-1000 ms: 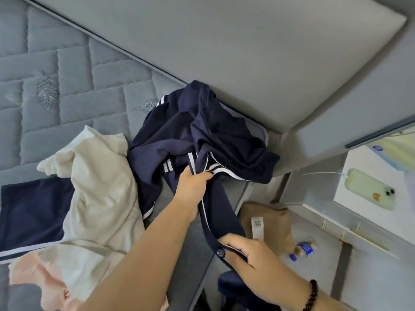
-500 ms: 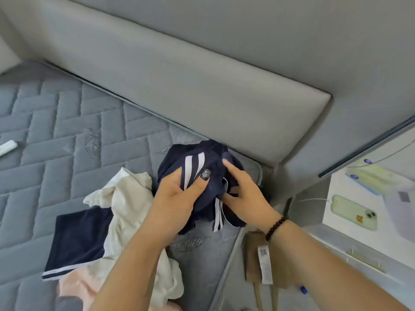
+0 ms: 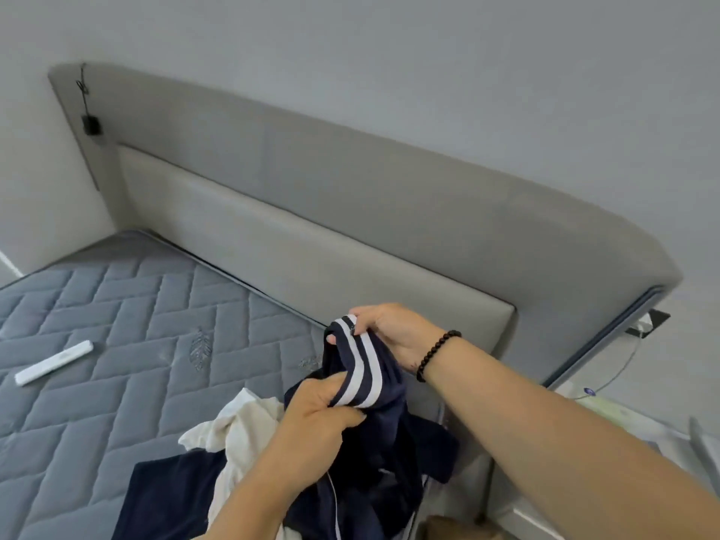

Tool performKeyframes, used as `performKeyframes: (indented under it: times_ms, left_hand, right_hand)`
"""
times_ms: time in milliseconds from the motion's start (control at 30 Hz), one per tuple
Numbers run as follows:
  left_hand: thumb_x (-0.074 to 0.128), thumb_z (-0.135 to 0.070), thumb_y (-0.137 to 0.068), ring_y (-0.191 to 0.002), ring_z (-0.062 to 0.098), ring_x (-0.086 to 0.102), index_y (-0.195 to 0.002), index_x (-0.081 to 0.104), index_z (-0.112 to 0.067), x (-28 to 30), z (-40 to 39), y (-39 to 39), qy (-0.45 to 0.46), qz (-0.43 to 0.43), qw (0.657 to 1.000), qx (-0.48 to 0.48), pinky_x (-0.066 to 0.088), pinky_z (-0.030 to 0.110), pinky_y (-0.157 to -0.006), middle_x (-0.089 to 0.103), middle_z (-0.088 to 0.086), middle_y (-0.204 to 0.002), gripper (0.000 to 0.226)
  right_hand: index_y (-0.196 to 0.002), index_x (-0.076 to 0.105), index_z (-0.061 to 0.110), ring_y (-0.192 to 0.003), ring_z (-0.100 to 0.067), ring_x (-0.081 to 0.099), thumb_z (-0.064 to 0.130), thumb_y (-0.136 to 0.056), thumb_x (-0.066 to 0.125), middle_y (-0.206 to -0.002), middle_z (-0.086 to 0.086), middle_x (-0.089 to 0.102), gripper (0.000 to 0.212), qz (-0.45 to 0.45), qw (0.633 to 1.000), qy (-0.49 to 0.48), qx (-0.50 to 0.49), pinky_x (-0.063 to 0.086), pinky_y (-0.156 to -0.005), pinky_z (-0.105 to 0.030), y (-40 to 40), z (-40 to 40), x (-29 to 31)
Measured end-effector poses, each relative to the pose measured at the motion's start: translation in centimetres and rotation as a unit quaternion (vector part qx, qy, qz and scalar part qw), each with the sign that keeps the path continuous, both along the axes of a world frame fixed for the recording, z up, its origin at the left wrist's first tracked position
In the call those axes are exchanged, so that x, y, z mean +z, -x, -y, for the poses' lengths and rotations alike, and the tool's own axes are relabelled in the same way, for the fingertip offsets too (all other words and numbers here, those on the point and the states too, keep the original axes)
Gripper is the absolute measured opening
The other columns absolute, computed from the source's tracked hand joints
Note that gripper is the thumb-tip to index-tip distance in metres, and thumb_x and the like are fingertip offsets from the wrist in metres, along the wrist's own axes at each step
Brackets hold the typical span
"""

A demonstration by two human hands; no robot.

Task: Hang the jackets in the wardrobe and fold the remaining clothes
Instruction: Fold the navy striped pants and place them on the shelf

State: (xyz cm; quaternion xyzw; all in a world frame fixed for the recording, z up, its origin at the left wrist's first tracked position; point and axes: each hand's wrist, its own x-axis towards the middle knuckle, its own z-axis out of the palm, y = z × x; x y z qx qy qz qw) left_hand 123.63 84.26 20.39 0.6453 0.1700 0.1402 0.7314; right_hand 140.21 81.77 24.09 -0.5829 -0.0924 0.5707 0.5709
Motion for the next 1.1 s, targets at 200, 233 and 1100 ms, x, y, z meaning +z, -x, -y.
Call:
performKeyframes:
  times_ms: [200,233,1100]
  left_hand:
    - [0.053,0.019,-0.055,-0.052,0.018,0.058,-0.096,0.062,0.002,0.1,0.6,-0.6,0.073,-0.043,0.996,-0.006,0.044,0.018,-0.049,0.059,0.006,-0.056,0.046]
    - [0.052,0.024,-0.054,-0.054,0.014,0.063,-0.116,0.057,0.005,-0.2,0.6,-1.0,0.096,-0.037,0.994,-0.024,0.048,0.019,-0.051,0.064,0.010,-0.067,0.065]
    - [0.039,-0.001,-0.093,-0.085,0.033,0.068,-0.098,0.062,0.007,17.4,11.9,-9.0,0.337,0.110,0.934,-0.039,0.057,0.041,-0.069,0.058,0.026,-0.119,0.025]
  right_hand:
    - [-0.131,0.052,0.004,-0.069,-0.026,0.072,-0.024,-0.077,0.035,-0.113,-0.019,0.066,0.063,0.185,0.977,-0.086,-0.056,0.060,-0.061,-0.032,-1.0,0.5,6.6]
    - [-0.132,0.050,0.010,-0.075,-0.027,0.072,-0.023,-0.077,0.037,-0.108,-0.016,0.069,0.066,0.219,0.969,-0.101,-0.055,0.059,-0.062,-0.033,-1.2,0.9,8.0]
    - [-0.134,0.047,0.012,-0.064,-0.015,0.066,-0.016,-0.060,0.035,-0.079,-0.003,0.072,0.081,0.375,0.910,-0.104,0.142,0.051,-0.057,-0.021,3.0,35.5,26.3]
